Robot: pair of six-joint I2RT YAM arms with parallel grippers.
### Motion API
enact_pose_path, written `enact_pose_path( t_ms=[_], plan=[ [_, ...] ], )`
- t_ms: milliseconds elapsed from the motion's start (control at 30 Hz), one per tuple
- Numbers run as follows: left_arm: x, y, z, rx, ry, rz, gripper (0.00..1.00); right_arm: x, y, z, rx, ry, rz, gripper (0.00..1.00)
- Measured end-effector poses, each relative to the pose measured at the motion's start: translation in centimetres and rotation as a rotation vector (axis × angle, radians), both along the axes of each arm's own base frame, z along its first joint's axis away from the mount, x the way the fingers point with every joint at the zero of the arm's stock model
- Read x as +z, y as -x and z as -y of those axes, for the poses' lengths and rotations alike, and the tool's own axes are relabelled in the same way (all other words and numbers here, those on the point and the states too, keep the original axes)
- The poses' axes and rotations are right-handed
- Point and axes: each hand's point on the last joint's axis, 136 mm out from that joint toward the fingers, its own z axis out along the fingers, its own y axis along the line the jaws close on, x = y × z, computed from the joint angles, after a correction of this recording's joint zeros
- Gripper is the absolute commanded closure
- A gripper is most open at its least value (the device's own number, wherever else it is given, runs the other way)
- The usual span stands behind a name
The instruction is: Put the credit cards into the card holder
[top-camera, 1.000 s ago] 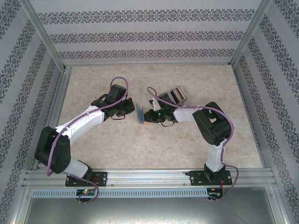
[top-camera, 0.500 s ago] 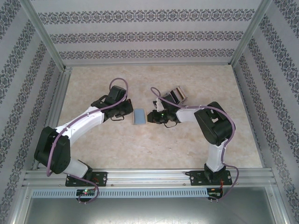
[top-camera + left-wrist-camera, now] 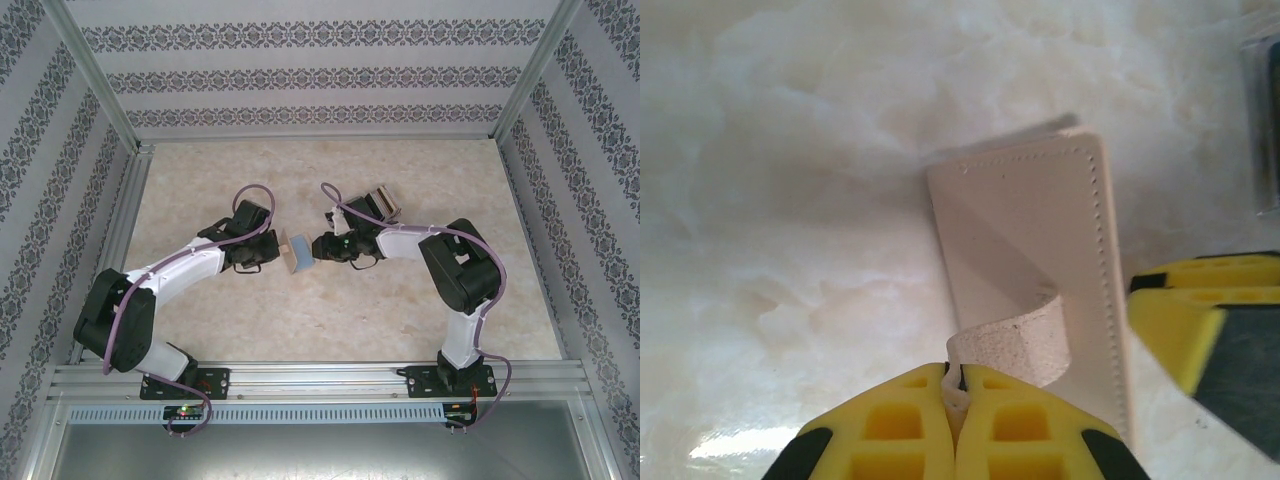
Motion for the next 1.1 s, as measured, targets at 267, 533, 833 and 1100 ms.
enact_pose_path(
  t_ms=[267,533,833,1100],
  plan=[
    [-0.8,0.3,-0.4,0.006,-0.005,-0.010,1.00,0.6,-0.9,-0.4,-0.003,0.007,0.020,0.65],
    [-2.3,1.3,-0.9,0.008,-0.018,-0.037,1.00,1.6,-0.8,0.6,-0.012,0.060,0.069,0.64],
    [-2.7,1.5,-1.2,0.011,-0.024,-0.045,1.00,-0.3,-0.6,-0.7,0.023,0.077,0.033,0.63],
    [-2.7,1.4,-1.6,0.023,-0.034,-0.040,1.00,-0.5,-0.8,-0.6,0.024,0.091,0.039,0.63]
  ],
)
